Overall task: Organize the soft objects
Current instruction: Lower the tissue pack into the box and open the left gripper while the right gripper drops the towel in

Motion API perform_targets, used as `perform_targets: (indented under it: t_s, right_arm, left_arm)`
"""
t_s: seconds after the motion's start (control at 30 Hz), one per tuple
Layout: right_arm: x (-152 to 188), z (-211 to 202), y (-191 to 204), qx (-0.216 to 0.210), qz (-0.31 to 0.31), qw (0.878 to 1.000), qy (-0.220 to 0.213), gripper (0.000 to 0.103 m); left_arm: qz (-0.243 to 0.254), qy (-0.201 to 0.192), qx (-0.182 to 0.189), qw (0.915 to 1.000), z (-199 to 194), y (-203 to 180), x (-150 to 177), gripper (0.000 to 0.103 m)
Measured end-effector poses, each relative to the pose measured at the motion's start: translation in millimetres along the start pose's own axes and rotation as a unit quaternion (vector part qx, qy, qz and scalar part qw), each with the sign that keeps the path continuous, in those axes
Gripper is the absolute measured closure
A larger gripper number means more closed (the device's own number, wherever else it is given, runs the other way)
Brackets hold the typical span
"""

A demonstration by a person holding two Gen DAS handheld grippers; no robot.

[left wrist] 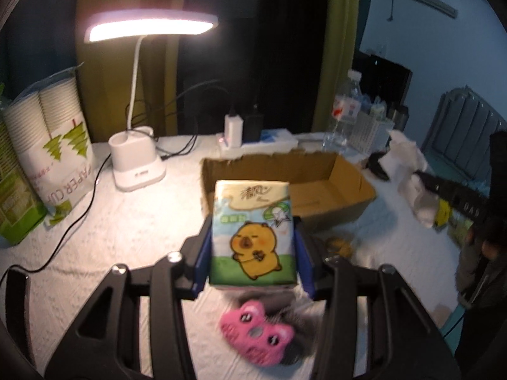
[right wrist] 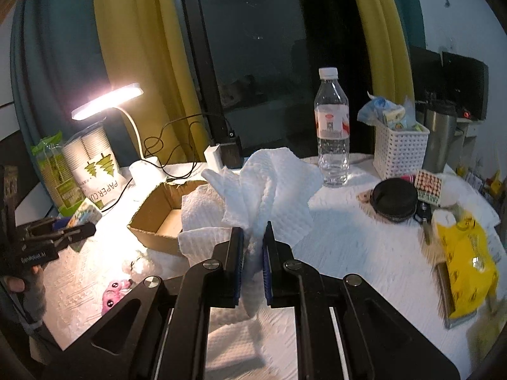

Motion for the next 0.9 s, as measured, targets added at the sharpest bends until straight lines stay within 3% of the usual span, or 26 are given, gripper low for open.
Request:
perform_targets:
  t_s: [0.57, 0.9]
  right_arm:
    - [-33.0, 37.0, -13.5, -0.002, -0.031, 1.000, -0.007, 0.091]
    - [-20.3, 91.6, -18.1, -0.015, -0.029, 0.999, 0.038, 0.091]
  left_arm:
    - [0.004, -0.028, -0.011, 0.9995, 38.2, -5.8, -42.6, 0.056]
    - [-0.017, 0.002, -0.015, 0.9997, 89.3, 12.2, -37.2, 0.056]
Point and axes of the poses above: each gripper's, at about its wrist camera, not at the fingertips, and z roughly the way its jaws point, y to its left, x to its underside, the point moved 3 cm from there along z, roughly the way its jaws point, and after that the axes turned 1 degree about z, right-handed, at the moved point
